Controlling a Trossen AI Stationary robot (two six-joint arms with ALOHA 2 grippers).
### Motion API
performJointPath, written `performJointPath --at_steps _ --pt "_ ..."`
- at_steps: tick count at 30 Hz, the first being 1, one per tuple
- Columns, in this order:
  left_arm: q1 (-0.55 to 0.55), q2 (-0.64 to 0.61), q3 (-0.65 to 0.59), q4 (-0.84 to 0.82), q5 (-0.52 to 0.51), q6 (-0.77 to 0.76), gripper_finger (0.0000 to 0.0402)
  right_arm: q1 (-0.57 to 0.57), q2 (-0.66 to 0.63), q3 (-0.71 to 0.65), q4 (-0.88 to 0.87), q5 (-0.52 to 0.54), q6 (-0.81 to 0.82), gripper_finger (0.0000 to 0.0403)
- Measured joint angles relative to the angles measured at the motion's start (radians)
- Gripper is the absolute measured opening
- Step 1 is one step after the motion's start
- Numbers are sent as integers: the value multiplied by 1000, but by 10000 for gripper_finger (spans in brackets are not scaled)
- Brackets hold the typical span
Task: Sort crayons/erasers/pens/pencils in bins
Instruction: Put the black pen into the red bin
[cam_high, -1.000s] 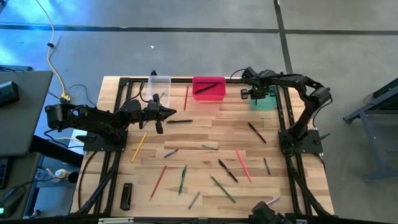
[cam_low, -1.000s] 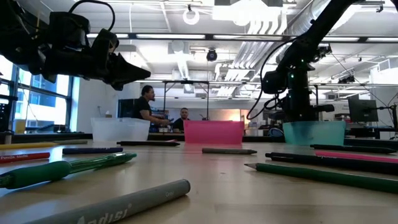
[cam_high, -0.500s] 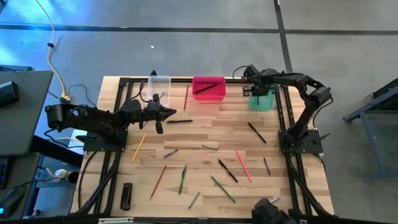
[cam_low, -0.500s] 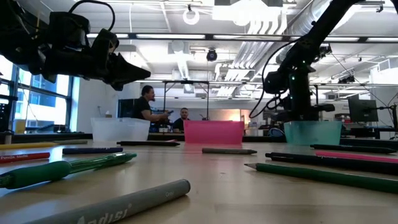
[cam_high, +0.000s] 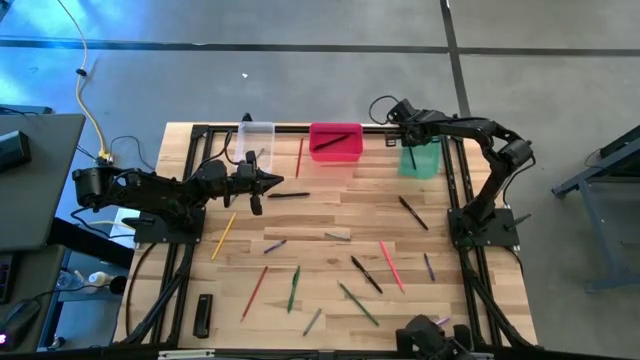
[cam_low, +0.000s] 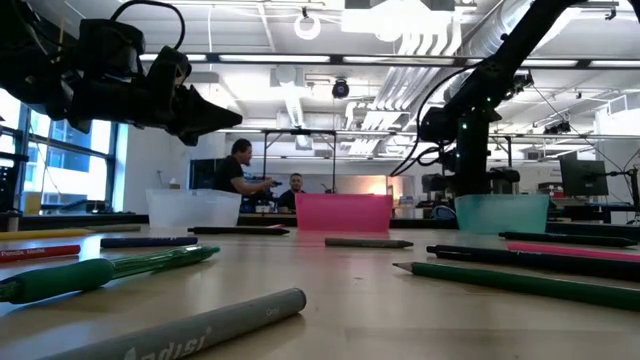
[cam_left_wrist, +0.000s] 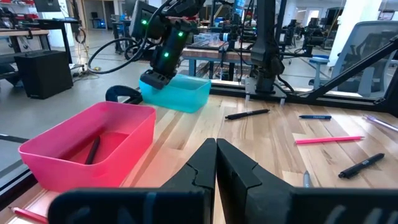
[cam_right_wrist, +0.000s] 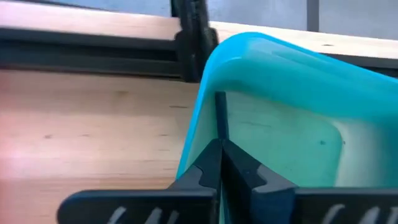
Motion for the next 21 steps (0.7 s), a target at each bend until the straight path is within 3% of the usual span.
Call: performJointPath --at_steps 14,21 --pt "0 0 0 0 0 0 0 38 -11 0 -22 -45 -101 2" --pt "0 0 0 -4 0 0 0 41 -124 88 -308 -34 -107 2"
